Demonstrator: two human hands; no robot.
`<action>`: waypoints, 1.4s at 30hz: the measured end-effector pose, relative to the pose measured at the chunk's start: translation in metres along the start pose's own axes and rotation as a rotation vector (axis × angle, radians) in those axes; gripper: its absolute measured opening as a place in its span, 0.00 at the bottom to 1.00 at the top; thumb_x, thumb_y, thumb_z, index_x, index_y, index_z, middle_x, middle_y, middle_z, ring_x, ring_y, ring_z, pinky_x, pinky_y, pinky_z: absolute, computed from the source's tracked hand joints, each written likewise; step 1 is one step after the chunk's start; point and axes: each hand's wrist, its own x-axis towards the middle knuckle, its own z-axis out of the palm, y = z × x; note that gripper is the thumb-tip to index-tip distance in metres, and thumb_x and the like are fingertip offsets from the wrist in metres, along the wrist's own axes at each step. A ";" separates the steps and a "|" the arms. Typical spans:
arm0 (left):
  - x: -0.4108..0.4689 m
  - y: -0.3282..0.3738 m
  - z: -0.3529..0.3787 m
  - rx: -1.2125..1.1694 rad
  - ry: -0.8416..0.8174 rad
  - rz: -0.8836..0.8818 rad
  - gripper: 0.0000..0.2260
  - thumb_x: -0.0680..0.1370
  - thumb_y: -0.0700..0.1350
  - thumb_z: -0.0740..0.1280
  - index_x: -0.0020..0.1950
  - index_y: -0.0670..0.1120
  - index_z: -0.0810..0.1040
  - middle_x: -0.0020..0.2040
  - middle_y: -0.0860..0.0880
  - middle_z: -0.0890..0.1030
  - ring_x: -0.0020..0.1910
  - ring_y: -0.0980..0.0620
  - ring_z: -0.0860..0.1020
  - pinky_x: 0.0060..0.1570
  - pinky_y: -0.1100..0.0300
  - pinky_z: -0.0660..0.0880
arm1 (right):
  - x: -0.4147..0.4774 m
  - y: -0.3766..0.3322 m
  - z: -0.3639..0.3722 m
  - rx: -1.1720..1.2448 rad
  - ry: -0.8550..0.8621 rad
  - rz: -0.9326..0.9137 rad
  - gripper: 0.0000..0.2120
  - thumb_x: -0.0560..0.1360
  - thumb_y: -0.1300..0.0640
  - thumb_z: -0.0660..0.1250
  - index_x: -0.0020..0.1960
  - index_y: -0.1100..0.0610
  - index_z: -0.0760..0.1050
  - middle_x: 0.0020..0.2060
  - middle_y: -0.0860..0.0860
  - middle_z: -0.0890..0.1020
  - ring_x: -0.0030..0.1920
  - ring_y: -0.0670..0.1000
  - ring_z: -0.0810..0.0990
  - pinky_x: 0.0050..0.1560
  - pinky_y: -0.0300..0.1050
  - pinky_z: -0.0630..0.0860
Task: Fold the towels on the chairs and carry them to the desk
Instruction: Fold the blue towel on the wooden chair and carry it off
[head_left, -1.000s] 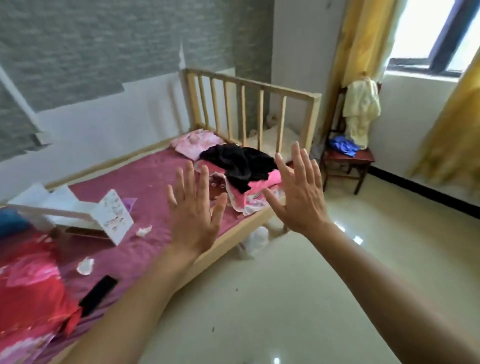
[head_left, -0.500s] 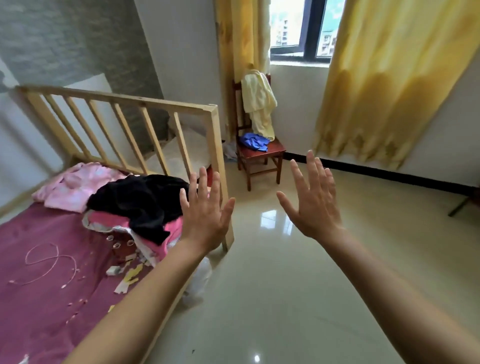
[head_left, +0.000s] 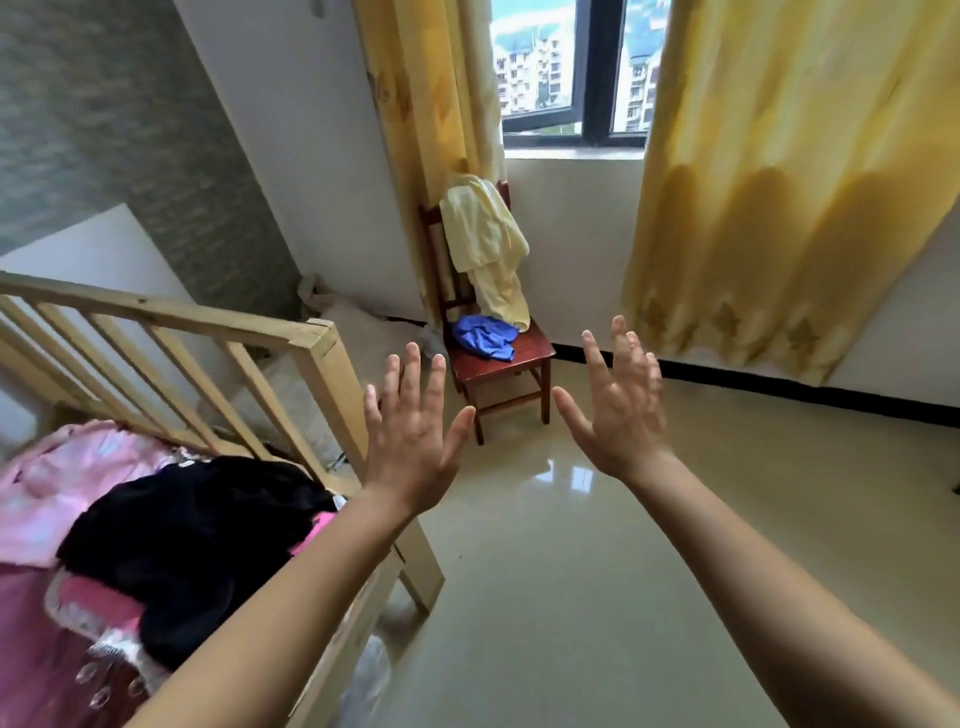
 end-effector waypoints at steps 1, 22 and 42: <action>0.019 -0.002 0.005 -0.002 0.001 -0.011 0.33 0.80 0.65 0.43 0.81 0.50 0.46 0.80 0.49 0.38 0.79 0.48 0.39 0.75 0.43 0.40 | 0.022 0.003 0.008 -0.002 -0.016 0.006 0.37 0.78 0.34 0.52 0.80 0.55 0.56 0.80 0.60 0.50 0.79 0.62 0.52 0.76 0.63 0.52; 0.430 -0.102 0.236 -0.013 -0.336 -0.137 0.40 0.72 0.67 0.33 0.81 0.49 0.45 0.81 0.45 0.42 0.79 0.44 0.42 0.76 0.40 0.45 | 0.380 0.087 0.241 -0.165 -0.294 0.039 0.37 0.79 0.37 0.58 0.81 0.55 0.53 0.80 0.61 0.52 0.78 0.61 0.58 0.75 0.56 0.62; 0.698 -0.157 0.430 0.038 -0.497 -0.390 0.37 0.76 0.66 0.38 0.81 0.48 0.51 0.81 0.44 0.48 0.79 0.44 0.48 0.74 0.41 0.52 | 0.698 0.197 0.521 -0.017 -0.688 -0.134 0.33 0.69 0.54 0.74 0.72 0.63 0.70 0.67 0.65 0.74 0.63 0.66 0.77 0.49 0.59 0.82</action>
